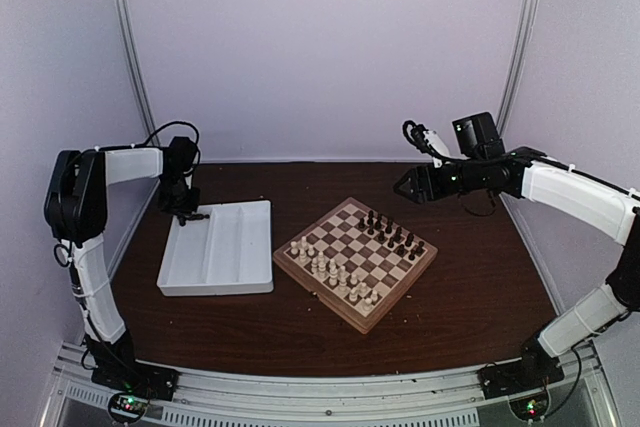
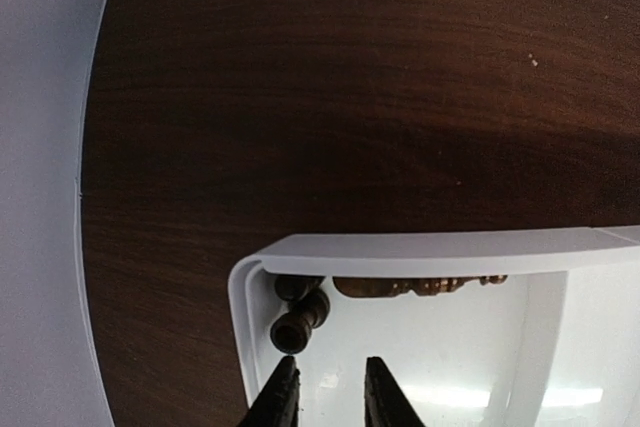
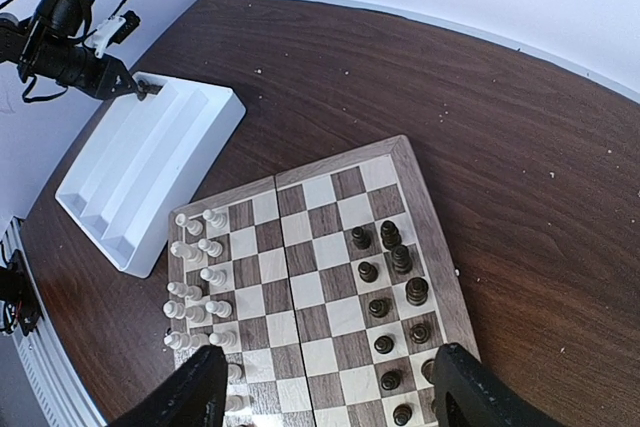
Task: Set up the chess pieces on the board
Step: Pick up the chess piece from the storage box.
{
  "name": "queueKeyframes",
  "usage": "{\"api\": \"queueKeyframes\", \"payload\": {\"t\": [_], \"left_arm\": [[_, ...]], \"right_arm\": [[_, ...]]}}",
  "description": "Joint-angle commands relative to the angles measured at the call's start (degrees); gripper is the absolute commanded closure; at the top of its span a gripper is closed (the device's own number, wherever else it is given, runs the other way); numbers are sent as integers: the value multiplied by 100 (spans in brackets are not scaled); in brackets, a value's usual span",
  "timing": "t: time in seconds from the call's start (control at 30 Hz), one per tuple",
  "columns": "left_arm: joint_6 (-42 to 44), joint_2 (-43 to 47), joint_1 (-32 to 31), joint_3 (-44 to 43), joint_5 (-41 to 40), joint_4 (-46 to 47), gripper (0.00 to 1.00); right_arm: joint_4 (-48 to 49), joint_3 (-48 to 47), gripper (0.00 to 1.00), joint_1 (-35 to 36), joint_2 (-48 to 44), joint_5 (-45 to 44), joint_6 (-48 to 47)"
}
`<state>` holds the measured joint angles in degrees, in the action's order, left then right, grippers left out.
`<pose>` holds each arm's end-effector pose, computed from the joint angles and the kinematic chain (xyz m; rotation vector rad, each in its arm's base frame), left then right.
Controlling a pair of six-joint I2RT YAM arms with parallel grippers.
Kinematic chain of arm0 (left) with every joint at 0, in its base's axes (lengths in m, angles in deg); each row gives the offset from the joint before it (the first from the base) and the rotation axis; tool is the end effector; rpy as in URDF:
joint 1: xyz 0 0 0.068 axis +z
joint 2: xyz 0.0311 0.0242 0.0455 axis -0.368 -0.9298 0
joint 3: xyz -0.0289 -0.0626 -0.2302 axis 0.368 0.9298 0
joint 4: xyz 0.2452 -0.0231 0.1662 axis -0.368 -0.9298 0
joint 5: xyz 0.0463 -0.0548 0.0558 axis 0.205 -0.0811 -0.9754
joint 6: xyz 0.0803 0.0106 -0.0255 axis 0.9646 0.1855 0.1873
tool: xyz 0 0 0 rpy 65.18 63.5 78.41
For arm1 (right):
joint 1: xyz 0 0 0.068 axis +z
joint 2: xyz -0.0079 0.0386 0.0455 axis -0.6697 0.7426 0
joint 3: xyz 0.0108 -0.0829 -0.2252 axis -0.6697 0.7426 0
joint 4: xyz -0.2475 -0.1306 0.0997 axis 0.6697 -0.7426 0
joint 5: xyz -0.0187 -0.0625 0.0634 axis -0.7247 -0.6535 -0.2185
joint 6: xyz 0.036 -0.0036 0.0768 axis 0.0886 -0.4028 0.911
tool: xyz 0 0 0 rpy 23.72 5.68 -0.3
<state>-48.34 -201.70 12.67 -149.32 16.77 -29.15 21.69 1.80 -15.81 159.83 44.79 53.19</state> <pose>0.4352 -0.0487 0.1040 -0.2627 2.7022 0.2350 0.3356 0.1989 0.2459 -0.6036 2.1885 0.7779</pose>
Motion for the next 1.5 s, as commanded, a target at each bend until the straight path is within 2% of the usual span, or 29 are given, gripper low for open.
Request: {"api": "queueKeyframes", "payload": {"t": [0.0, 0.3, 0.47, 0.73, 0.87, 1.0, 1.1, 1.3, 1.47], "left_arm": [[184, -248, 48, -258, -223, -170, 76], [283, -470, 84, -328, -404, -194, 69], [329, -599, 93, -382, -197, -281, 72], [222, -506, 86, -232, 559, -716, 76], [188, -496, 89, -146, 375, -630, 76], [145, -496, 92, -153, 180, -483, 66], [84, -496, 93, -153, 137, -332, 63], [-65, -496, 93, -102, -103, 62, 63], [-189, -488, 93, -38, -270, 442, 69]], "right_arm": [[116, -22, 26, -18, -16, 63, 25], [81, -41, 26, -13, -11, 68, 16], [85, -59, 26, -14, 6, 75, 24], [77, -66, 26, -14, -2, 88, 43], [85, -85, 26, -15, 24, 113, 51], [85, -86, 27, -18, 24, 129, 68], [69, -85, 27, -14, 25, 126, 70], [-37, -143, 27, -15, 52, 137, 45], [-64, -164, 27, -14, 50, 122, 25]]}}
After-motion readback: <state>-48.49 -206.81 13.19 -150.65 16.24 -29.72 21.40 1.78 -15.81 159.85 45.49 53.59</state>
